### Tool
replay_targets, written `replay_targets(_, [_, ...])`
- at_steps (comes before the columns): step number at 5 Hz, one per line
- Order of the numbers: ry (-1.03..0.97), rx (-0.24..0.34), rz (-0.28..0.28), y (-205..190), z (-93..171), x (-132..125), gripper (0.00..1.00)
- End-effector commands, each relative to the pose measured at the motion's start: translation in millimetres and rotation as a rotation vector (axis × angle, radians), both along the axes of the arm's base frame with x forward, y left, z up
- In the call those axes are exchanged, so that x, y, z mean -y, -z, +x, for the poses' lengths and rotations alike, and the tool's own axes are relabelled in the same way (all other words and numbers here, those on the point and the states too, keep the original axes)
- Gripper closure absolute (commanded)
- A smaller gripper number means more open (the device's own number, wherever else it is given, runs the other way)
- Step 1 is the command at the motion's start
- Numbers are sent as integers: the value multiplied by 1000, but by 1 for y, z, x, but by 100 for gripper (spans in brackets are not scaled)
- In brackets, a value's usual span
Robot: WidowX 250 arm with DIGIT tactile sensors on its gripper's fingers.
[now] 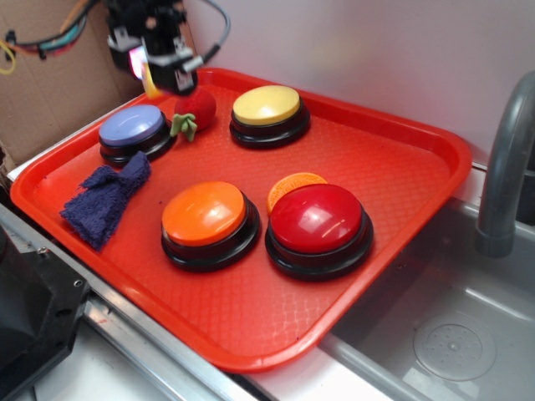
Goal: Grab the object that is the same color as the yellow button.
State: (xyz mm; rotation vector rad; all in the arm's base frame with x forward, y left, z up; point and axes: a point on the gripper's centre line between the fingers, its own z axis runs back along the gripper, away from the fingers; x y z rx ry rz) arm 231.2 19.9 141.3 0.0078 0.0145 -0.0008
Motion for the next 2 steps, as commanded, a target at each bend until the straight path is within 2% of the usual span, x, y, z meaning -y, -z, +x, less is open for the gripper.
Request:
replay_targets(1, [7,143,50,-57,2,6,100])
replay_targets(2, [7,180,18,-54,5,8,100])
